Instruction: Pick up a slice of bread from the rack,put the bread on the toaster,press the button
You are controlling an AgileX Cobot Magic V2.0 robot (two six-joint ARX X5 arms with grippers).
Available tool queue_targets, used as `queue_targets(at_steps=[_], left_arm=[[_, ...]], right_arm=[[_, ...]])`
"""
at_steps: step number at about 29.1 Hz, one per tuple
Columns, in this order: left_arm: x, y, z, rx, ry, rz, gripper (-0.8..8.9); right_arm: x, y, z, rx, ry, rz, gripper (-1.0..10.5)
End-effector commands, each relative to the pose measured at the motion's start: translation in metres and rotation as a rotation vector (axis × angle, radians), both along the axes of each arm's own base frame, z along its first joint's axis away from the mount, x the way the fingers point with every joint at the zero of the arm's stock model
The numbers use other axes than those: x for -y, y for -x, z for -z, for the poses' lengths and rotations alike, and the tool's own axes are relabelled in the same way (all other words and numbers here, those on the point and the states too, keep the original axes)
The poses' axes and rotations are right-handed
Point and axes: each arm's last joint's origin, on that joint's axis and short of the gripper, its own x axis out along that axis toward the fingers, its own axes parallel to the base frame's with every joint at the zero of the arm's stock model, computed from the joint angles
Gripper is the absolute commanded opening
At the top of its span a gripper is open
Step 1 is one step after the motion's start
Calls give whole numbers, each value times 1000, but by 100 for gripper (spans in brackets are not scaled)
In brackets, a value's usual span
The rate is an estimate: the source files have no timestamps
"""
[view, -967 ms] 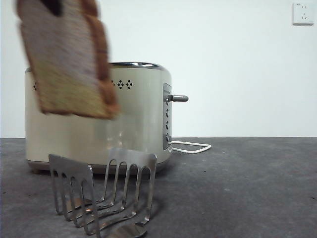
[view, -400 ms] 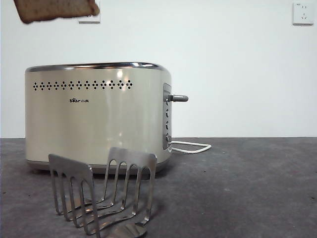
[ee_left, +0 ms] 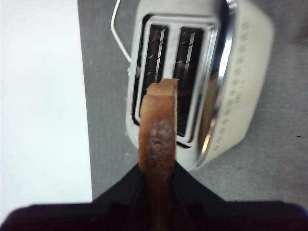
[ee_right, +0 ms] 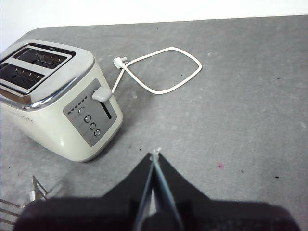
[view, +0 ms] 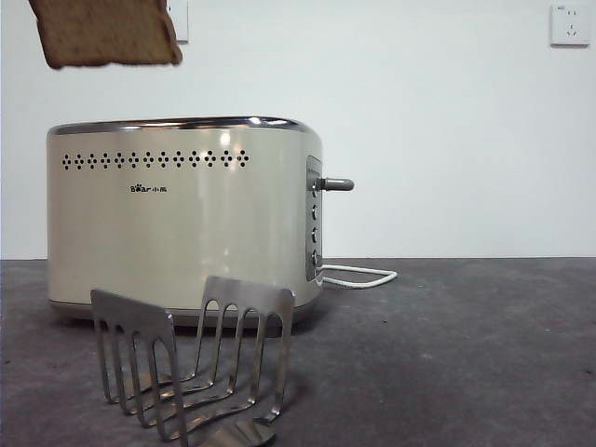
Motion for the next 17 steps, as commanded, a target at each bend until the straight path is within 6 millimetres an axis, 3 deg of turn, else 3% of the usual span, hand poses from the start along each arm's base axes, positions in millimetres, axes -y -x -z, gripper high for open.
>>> queue_targets(at_steps=[1,9,17], left_arm=[[0,-12,3,-1,8,-37,-9],[6,-39,14,-42,70,-33,-9],[15,-48,20,-91,129,40,-9]], right_arm=[[-1,1,-2,10,-7,-18,-3],[-1,1,-2,10,-11,-27,-3],[-1,-1,-2,7,-10,-27,-3]])
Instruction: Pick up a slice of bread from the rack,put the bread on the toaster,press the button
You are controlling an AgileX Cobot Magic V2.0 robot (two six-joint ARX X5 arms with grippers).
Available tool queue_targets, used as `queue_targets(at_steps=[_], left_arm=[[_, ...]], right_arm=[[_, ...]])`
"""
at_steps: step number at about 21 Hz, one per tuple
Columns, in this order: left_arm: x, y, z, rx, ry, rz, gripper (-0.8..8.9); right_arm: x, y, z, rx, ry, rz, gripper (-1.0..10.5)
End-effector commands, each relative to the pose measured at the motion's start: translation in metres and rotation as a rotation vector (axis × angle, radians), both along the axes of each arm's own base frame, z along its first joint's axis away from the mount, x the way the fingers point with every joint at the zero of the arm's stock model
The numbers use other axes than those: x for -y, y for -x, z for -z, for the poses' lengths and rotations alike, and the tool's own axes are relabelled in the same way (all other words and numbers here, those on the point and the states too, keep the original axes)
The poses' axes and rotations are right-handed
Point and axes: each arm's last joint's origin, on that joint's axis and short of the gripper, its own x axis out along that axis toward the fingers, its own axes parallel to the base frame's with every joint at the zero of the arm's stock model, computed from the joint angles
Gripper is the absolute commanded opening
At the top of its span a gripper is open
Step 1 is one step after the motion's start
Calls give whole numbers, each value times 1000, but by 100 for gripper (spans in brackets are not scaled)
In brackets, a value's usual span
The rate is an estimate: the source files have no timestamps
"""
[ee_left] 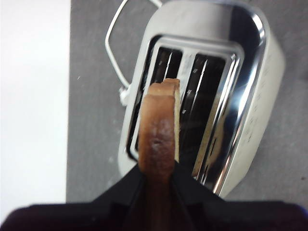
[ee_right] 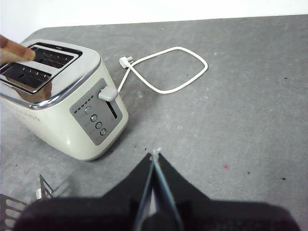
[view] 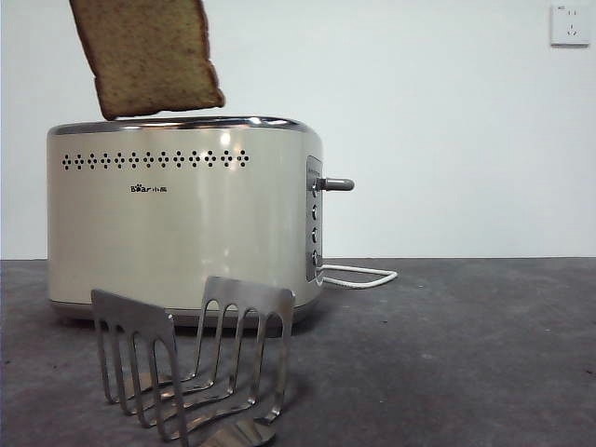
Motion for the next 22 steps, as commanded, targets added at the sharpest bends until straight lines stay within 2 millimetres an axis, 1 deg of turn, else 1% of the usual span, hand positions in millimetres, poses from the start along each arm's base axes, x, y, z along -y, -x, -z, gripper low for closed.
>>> queue_targets(at_steps=[1,9,15,19,22], left_arm=[[3,-4,3,-14,2,24,-9],[4,1,6,-20,-115,148,-9],[6,1,6,-16,-109,174,-9],[11,4,6,-15,-111,196,-9],[15,2,9,-28,-118,204,-9]], right_arm=[[0,-1,-1,6,1,-5,-3],[0,-7,1,-19,2,-5,-3],[0,-13,3,-45,2,-5,-3],[0,-13,3,-44,2,-5,-3],[0,-13,3,-45,2,-5,-3]])
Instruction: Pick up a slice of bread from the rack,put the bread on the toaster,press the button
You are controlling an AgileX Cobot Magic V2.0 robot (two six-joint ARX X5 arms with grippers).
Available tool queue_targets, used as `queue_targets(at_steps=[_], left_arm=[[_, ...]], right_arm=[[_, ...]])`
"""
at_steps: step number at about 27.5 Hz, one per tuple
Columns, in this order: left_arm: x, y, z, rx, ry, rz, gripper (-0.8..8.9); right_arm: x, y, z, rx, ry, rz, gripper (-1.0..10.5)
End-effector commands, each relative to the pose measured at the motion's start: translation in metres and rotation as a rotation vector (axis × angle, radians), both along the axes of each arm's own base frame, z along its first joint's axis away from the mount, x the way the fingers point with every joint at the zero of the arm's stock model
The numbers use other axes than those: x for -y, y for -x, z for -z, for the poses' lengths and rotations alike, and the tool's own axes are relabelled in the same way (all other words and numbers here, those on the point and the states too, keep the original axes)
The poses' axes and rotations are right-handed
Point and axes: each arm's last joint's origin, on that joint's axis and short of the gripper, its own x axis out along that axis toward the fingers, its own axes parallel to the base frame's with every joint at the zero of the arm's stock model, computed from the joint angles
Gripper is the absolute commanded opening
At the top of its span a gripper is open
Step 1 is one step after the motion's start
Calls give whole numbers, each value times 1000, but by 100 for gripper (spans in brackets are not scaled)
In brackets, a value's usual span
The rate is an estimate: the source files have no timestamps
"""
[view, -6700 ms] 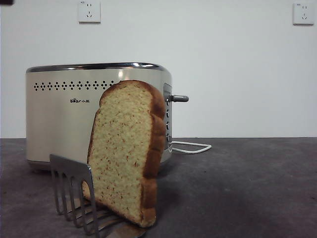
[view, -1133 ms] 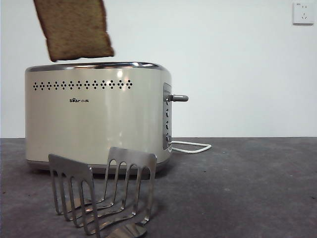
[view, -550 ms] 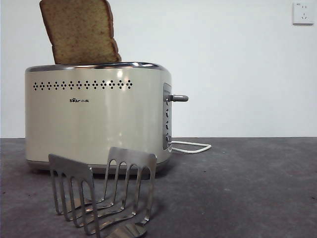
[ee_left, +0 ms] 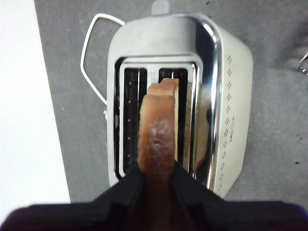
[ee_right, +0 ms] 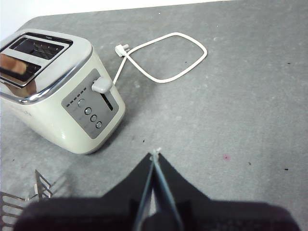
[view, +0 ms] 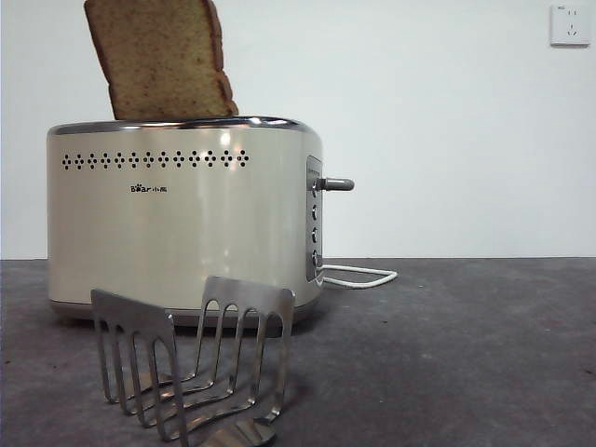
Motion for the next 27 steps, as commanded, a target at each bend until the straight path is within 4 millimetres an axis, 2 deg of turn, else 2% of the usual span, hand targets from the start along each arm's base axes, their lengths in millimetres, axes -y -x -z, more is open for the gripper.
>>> queue_targets(at_steps=[1,19,27], left_arm=[[5,-4,4,-11,-12,16,-9],[24,-35,35,-81,-106,-13,-9],[39,-59,63,-146,-142,-18,-9]], right_arm=[[0,0,-2,14,2,-6,-3],[0,2,1,-21,1,-7,-3],[0,3,3,-42,1,-7,-3]])
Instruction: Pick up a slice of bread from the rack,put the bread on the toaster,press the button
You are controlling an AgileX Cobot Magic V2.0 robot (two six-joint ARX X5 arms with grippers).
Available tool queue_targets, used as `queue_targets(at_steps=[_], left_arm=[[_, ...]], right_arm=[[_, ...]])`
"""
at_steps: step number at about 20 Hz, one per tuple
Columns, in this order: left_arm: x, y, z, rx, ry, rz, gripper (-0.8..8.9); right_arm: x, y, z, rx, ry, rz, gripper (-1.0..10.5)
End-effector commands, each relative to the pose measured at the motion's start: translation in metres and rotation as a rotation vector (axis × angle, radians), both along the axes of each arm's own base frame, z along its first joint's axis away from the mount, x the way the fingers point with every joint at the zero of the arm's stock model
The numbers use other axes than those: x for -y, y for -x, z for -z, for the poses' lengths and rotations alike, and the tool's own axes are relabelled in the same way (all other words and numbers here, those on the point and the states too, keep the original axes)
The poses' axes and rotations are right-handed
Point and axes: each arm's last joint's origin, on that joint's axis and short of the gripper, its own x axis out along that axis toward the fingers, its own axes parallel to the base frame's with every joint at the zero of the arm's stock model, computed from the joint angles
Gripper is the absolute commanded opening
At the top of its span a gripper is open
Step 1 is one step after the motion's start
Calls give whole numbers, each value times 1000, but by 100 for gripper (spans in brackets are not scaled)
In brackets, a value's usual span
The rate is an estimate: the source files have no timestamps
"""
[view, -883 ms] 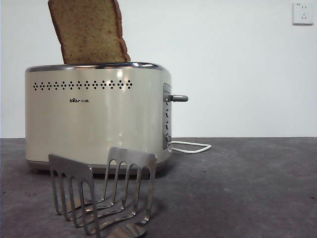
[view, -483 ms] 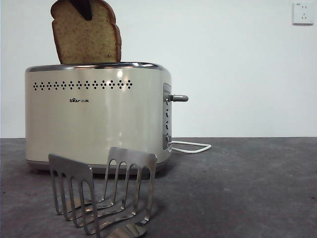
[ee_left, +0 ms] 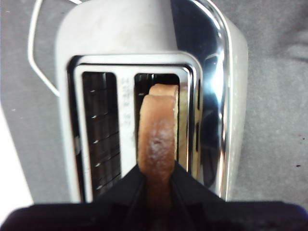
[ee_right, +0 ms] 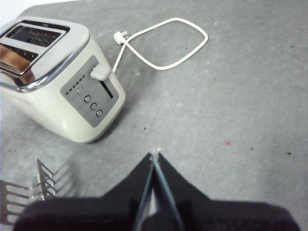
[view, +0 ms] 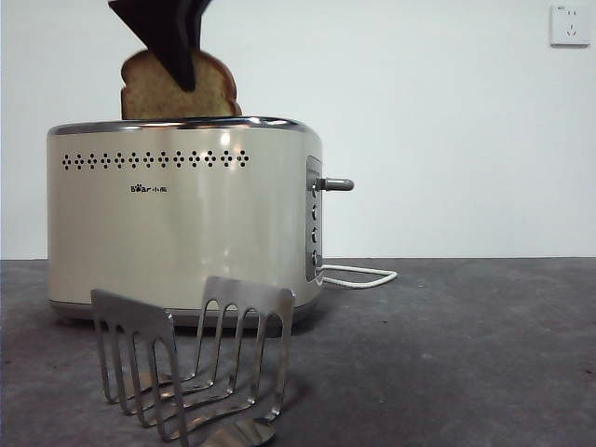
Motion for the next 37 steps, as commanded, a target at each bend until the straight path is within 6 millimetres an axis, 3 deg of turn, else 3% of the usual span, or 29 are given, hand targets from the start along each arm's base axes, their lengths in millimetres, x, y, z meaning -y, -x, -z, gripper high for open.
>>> queue_targets(at_steps=[1,6,7,10,13,16,20,24,27,32,37], left_arm=[[5,-8,11,-25,-18,-1,-9],[9,-15,19,-32,-30,-7,2],[9,-14,17,-26,-19,-19,42],[4,-9,6,4,10,-45,404],[-6,4,-17,106,42,-85,436],[-23,30,-47,178,167,-183,436],[-40,70,-74,91,547,-579,424],[-60,100,-81,6,575,-663,119],[-69,113,-85,-20,625,-742,12],[-78,130,-94,-110,823,-898,-4],[-83,142,-99,-206,920,-903,-4]], right_arm=[[0,1,-1,9,1,-7,-3],[0,1,-1,5,1,-7,-3],[0,1,-1,4,1,-7,-3],[0,1,-1,5,1,-6,-2],[0,2,1,-20,-2,-5,-1],[0,0,4,-56,-9,-12,-1],[-5,-19,1,-80,-198,-119,-3],[-10,-48,2,-152,-419,-271,-3],[-11,-69,7,-192,-496,-308,-4],[-20,-107,22,-267,-566,-335,-8],[-54,-145,45,-365,-547,-334,-8]])
